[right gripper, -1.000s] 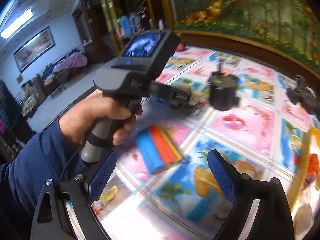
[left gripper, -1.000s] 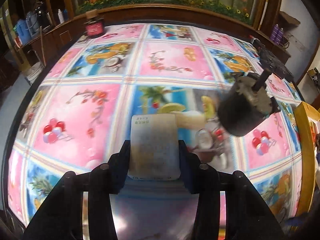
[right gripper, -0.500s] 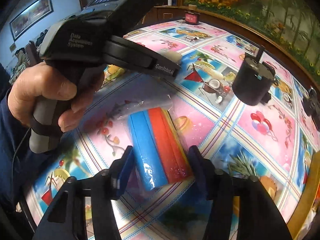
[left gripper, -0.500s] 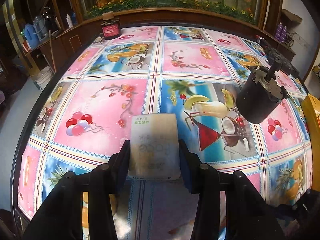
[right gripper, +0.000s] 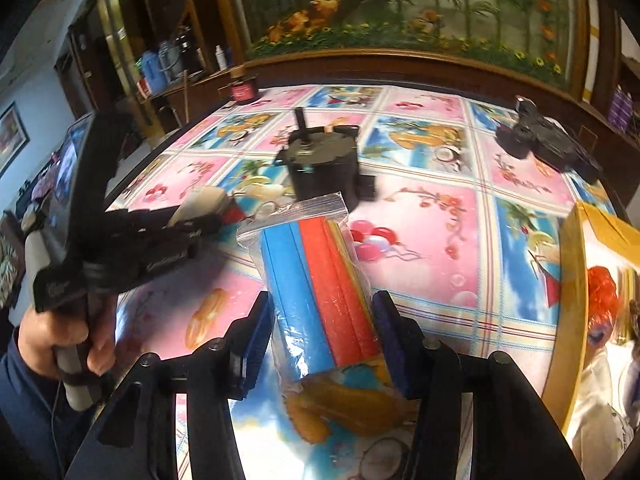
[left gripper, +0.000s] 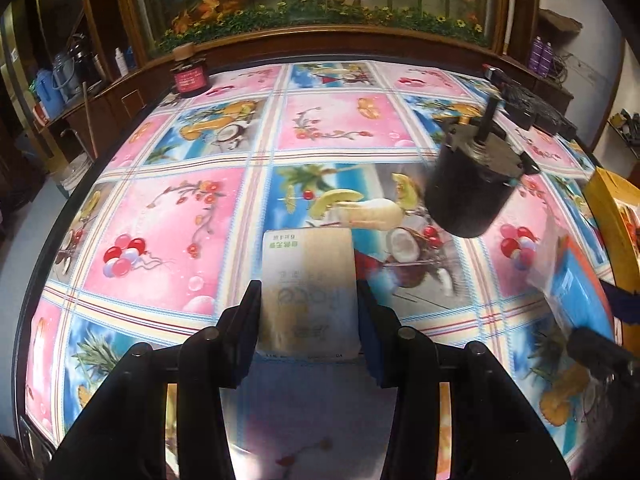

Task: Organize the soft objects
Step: 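Grasp the white Face tissue pack with left tool while right tool grasps the bag of colored foam sticks, then carry the Face tissue pack and foam-stick bag with both tools over the white box, then lower the tissue pack and foam-stick bag into the box and open both tools, then withdraw both open tools up from the white box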

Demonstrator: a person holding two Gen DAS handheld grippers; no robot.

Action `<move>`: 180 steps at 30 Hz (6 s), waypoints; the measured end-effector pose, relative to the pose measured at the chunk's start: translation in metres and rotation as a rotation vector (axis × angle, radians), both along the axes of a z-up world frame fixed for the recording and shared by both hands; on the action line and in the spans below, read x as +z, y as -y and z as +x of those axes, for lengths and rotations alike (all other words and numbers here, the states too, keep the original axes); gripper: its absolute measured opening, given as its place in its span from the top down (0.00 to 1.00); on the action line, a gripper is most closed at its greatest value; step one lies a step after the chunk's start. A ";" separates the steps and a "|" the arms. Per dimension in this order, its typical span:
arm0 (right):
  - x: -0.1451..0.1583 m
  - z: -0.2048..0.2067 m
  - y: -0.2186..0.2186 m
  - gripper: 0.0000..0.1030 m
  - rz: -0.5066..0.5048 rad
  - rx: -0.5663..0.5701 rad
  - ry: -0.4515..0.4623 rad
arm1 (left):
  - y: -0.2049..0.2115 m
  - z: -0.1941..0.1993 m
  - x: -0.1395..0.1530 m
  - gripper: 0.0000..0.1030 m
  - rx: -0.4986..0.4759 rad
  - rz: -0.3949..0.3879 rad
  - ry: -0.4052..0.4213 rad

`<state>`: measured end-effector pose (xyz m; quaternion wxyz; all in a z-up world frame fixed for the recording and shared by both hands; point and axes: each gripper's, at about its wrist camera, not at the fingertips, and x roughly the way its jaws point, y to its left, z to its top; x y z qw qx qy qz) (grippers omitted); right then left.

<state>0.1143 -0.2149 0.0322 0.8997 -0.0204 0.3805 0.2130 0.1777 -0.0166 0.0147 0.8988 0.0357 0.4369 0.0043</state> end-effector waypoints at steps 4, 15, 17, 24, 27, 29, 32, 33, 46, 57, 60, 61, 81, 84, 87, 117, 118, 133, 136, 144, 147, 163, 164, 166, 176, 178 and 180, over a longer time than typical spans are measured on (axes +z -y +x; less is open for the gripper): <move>-0.001 0.003 0.004 0.52 0.007 -0.033 -0.006 | 0.023 -0.008 0.001 0.59 -0.069 -0.015 -0.006; 0.012 0.000 0.029 0.52 0.002 -0.074 -0.007 | 0.036 -0.020 0.014 0.59 -0.132 -0.093 0.020; 0.013 -0.002 0.030 0.52 0.003 -0.074 -0.001 | 0.035 -0.019 0.014 0.59 -0.120 -0.100 0.023; 0.020 -0.009 0.035 0.52 0.028 -0.065 0.025 | 0.046 -0.027 0.017 0.59 -0.123 -0.016 0.091; 0.021 -0.011 0.037 0.52 0.032 -0.066 0.030 | 0.049 -0.030 0.021 0.59 -0.126 0.004 0.114; 0.021 -0.011 0.038 0.52 0.034 -0.069 0.031 | 0.052 -0.032 0.023 0.59 -0.132 0.016 0.131; 0.024 -0.014 0.041 0.52 0.041 -0.075 0.036 | 0.056 -0.037 0.029 0.59 -0.135 0.026 0.163; 0.025 -0.015 0.042 0.52 0.043 -0.078 0.040 | 0.057 -0.038 0.030 0.59 -0.137 0.029 0.172; 0.037 -0.024 0.070 0.52 0.095 -0.136 0.060 | 0.076 -0.055 0.041 0.59 -0.170 0.069 0.267; 0.048 -0.041 0.111 0.52 0.162 -0.214 0.097 | 0.092 -0.065 0.046 0.59 -0.179 0.064 0.297; 0.050 -0.044 0.121 0.52 0.180 -0.226 0.098 | 0.099 -0.068 0.048 0.59 -0.183 0.060 0.305; 0.051 -0.046 0.125 0.52 0.186 -0.230 0.100 | 0.101 -0.069 0.049 0.59 -0.184 0.057 0.306; 0.042 -0.100 0.269 0.52 0.305 -0.503 0.149 | 0.247 -0.122 0.066 0.59 -0.454 -0.140 0.286; 0.040 -0.109 0.276 0.52 0.268 -0.553 0.149 | 0.265 -0.129 0.062 0.59 -0.483 -0.137 0.275; 0.038 -0.112 0.271 0.52 0.229 -0.581 0.127 | 0.282 -0.133 0.059 0.59 -0.506 -0.124 0.265; 0.043 -0.066 0.223 0.48 -0.034 -0.553 0.089 | 0.298 -0.150 0.045 0.59 -0.533 -0.041 0.310; 0.042 -0.066 0.222 0.48 -0.038 -0.552 0.090 | 0.298 -0.150 0.044 0.59 -0.532 -0.039 0.312; 0.039 -0.061 0.217 0.48 -0.079 -0.537 0.080 | 0.298 -0.149 0.041 0.58 -0.531 -0.017 0.333; 0.039 -0.061 0.217 0.48 -0.082 -0.535 0.080 | 0.299 -0.150 0.040 0.58 -0.532 -0.013 0.339; 0.038 -0.063 0.216 0.48 -0.090 -0.532 0.081 | 0.299 -0.150 0.040 0.58 -0.531 -0.010 0.344; 0.039 -0.063 0.216 0.48 -0.093 -0.530 0.081 | 0.299 -0.151 0.040 0.58 -0.531 -0.008 0.345; 0.039 -0.064 0.214 0.47 -0.105 -0.528 0.085 | 0.299 -0.151 0.039 0.54 -0.531 -0.009 0.348; 0.040 -0.064 0.214 0.46 -0.105 -0.528 0.086 | 0.299 -0.152 0.040 0.51 -0.530 -0.010 0.349; 0.041 -0.066 0.214 0.36 -0.107 -0.529 0.094 | 0.297 -0.152 0.041 0.45 -0.524 -0.012 0.355; 0.064 -0.100 0.225 0.09 0.006 -0.571 0.259 | 0.290 -0.161 0.056 0.24 -0.527 -0.015 0.418; 0.066 -0.110 0.230 0.03 0.034 -0.594 0.299 | 0.287 -0.163 0.059 0.21 -0.524 -0.028 0.426; 0.067 -0.119 0.232 0.01 0.048 -0.617 0.331 | 0.283 -0.164 0.063 0.21 -0.517 -0.035 0.430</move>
